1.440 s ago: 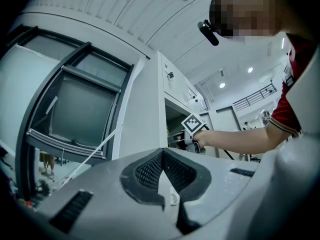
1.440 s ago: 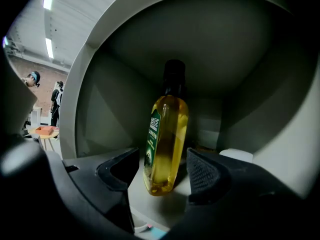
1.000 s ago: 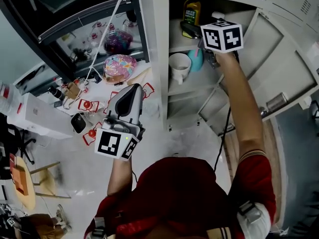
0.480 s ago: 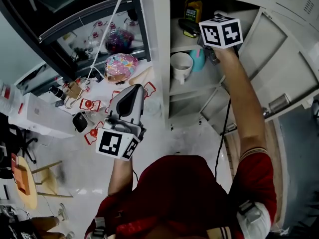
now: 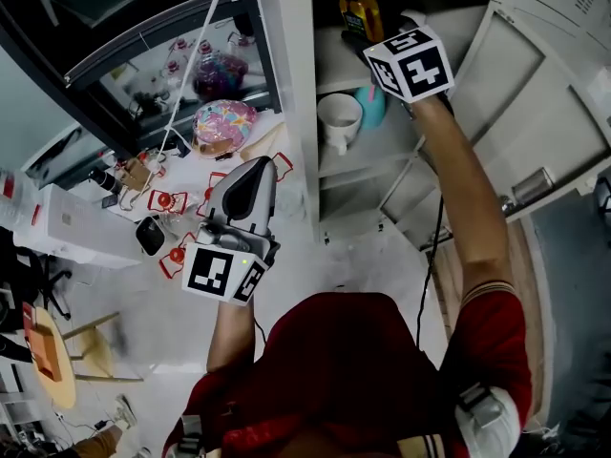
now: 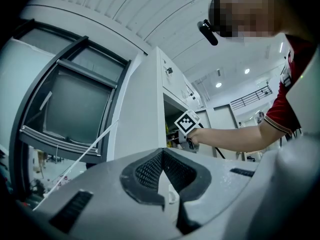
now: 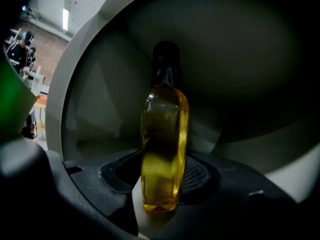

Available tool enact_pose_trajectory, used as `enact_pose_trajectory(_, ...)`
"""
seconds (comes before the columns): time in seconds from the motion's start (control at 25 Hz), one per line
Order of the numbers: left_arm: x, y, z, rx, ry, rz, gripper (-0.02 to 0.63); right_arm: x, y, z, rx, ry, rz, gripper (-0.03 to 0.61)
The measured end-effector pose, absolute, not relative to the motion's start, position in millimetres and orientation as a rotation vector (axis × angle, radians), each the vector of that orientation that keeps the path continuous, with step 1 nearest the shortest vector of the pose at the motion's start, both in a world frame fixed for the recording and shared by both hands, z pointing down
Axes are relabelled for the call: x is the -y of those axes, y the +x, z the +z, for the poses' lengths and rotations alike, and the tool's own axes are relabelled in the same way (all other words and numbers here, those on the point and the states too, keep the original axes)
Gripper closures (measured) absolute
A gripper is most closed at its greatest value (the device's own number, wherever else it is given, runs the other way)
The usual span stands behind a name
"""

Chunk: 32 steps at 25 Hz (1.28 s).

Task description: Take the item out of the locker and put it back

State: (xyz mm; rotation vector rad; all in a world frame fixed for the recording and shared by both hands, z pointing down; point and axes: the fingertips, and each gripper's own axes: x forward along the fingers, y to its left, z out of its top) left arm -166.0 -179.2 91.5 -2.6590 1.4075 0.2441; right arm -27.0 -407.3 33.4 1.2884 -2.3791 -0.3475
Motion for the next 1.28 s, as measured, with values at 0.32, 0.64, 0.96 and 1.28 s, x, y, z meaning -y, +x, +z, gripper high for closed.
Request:
enact_pose_trajectory(0.32,176,-158,93,-1.365,-2.692,0.260,0.607,391,-24,36,2.254,1.302,-0.475,0.382)
enact_pose_trajectory(0.64,170,-154,91,-1.337,-2.704,0.260,0.607,373,-26,37,2.183,1.306,-0.564,0.387)
enact_pose_trajectory(0.96,165,-150,89,-1.316,-2.712,0.263,0.607,351,-22,34,2.211,1.352,-0.592,0.388)
enact_pose_trajectory(1.28,160,-146,92,-1.291,-2.732,0.264,0.607,321,-22,25,2.274,1.390,-0.599,0.388)
